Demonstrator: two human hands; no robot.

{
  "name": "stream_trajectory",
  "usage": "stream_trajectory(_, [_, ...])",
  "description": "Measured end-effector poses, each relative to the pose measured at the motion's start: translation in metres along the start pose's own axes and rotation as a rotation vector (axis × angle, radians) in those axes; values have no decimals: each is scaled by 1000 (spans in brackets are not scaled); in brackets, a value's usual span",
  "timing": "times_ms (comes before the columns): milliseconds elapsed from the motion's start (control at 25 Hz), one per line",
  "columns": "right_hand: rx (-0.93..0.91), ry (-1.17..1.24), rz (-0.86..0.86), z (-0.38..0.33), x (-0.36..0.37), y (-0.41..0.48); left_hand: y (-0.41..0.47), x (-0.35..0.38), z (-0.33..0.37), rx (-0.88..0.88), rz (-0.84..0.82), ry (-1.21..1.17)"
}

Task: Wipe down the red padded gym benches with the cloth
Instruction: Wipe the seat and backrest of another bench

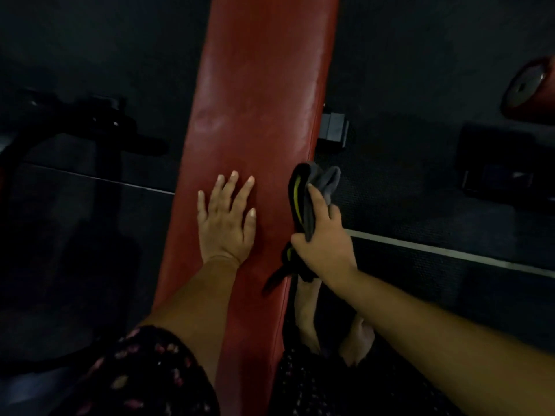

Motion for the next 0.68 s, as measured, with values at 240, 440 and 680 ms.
stream_trajectory(240, [202,254,-9,-3,11,-11,-2,4,-3,-1,48,3])
stream_trajectory(440, [238,173,-102,29,39,-35,-3,2,1,-11,36,-16])
stream_trajectory(680, [141,182,-30,32,69,-81,-3,2,1,-22,2,4])
Point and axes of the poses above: each hand's wrist, its own y-axis towards the middle knuckle, its own x-axis out of the palm, z = x × y, the point moved 3 cm from there along y, towards the middle knuckle, and after that the axes turned 5 degrees about -x, right-handed, at the moved point
